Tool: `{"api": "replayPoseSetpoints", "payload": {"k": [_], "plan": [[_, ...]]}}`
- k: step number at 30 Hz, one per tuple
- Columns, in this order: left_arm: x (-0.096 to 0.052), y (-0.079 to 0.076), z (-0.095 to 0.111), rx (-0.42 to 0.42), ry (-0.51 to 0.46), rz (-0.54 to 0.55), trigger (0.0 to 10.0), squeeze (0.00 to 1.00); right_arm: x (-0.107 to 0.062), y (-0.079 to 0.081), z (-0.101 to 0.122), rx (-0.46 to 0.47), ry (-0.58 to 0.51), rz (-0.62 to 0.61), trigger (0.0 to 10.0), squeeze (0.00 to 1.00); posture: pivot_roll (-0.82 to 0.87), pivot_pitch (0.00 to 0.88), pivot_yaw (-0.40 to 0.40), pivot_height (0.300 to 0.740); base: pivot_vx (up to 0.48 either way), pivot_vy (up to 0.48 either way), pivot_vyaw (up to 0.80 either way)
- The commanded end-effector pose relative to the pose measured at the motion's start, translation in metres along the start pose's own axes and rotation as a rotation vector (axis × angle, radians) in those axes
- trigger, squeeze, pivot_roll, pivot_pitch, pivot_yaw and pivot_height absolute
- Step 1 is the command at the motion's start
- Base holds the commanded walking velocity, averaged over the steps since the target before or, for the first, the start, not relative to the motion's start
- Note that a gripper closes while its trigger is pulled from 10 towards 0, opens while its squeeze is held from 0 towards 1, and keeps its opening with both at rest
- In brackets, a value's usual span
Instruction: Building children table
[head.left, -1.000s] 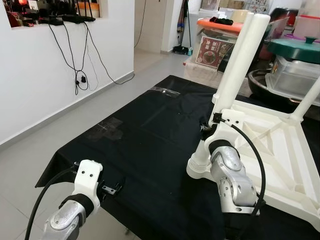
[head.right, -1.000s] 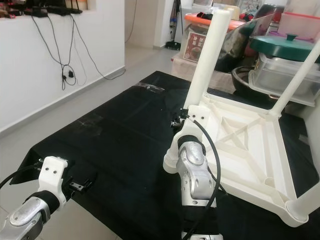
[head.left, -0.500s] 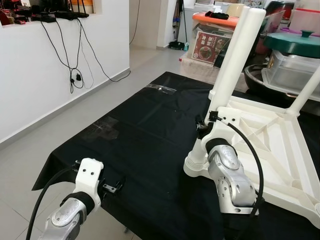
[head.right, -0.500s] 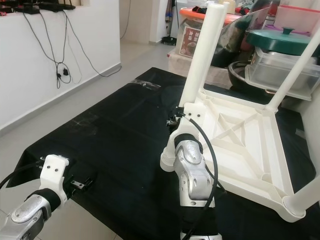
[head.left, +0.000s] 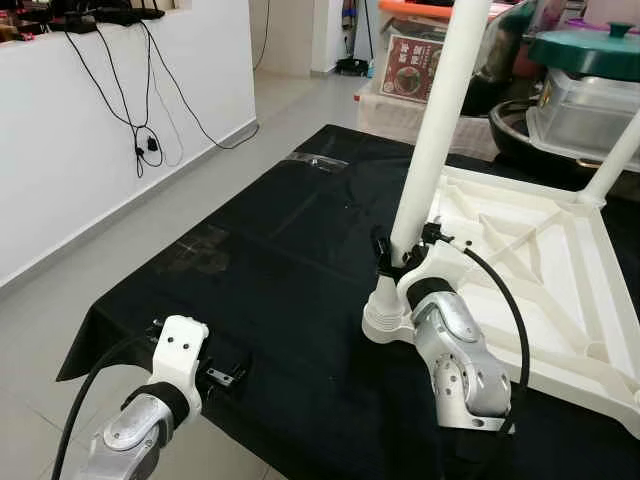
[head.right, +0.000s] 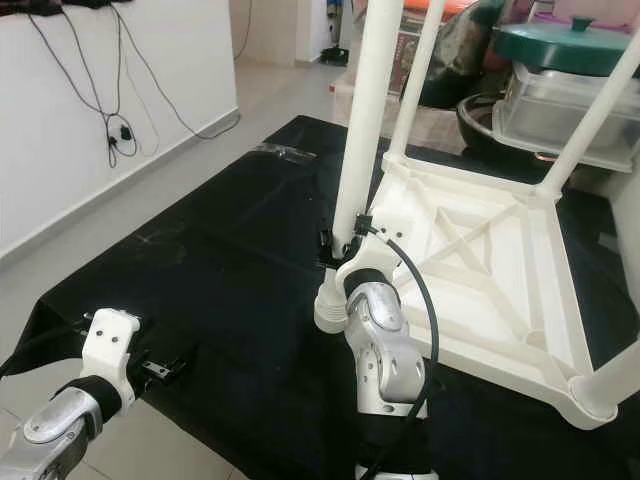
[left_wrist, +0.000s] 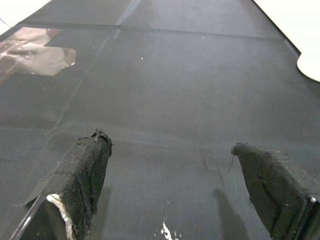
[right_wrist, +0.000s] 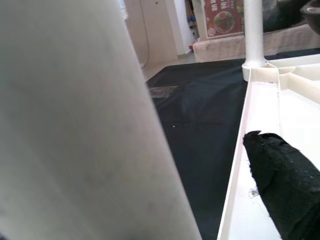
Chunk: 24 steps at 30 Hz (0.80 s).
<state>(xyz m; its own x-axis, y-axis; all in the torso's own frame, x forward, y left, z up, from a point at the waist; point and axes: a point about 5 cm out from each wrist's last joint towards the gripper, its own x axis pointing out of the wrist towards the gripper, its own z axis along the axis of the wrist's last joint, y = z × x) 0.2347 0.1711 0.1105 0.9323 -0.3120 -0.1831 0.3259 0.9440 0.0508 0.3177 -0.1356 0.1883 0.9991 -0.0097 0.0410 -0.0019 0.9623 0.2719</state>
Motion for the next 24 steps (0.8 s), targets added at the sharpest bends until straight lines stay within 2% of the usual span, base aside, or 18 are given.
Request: {"api": "replayPoseSetpoints", "payload": {"k": [1,6,11,12,13,15,20,24], "plan": [[0.0,0.002,-0.003,0.019,0.016,0.0,10.0,0.0,0.002,-0.007,0.013,-0.002,-0.039,-0.018,10.0,1.0,0.07,0.0,-0.041,0.74,0.0,0.0,0.0],[0.0,0.002,-0.003,0.022,0.016,-0.001,10.0,0.0,0.006,-0.01,0.021,-0.013,-0.061,-0.007,10.0,1.0,0.07,0.0,-0.04,0.74,0.0,0.0,0.0],[0.002,0.002,-0.003,0.026,0.016,-0.007,10.0,0.0,0.012,-0.01,0.038,-0.048,-0.105,0.061,10.0,1.0,0.07,0.0,-0.035,0.74,0.0,0.0,0.0],[0.002,0.002,-0.003,0.027,0.016,-0.009,10.0,0.0,0.013,-0.009,0.041,-0.064,-0.112,0.093,10.0,0.08,0.07,0.0,-0.034,0.74,0.0,0.0,0.0],[0.003,0.002,-0.003,0.029,0.015,-0.012,10.0,0.0,0.015,-0.007,0.044,-0.085,-0.112,0.134,10.0,0.0,0.07,0.0,-0.033,0.74,0.0,0.0,0.0],[0.004,0.002,-0.003,0.032,0.014,-0.015,10.0,0.0,0.017,-0.005,0.048,-0.112,-0.111,0.186,10.0,0.0,0.07,0.0,-0.033,0.74,0.0,0.0,0.0],[0.004,0.002,-0.003,0.033,0.013,-0.017,10.0,0.0,0.02,-0.005,0.05,-0.131,-0.109,0.216,10.0,0.0,0.06,0.0,-0.034,0.74,0.0,0.0,0.0],[0.005,0.001,-0.003,0.035,0.01,-0.019,10.0,0.0,0.032,-0.006,0.06,-0.196,-0.096,0.296,10.0,0.0,0.07,0.0,-0.04,0.74,0.0,0.0,0.0]]}}
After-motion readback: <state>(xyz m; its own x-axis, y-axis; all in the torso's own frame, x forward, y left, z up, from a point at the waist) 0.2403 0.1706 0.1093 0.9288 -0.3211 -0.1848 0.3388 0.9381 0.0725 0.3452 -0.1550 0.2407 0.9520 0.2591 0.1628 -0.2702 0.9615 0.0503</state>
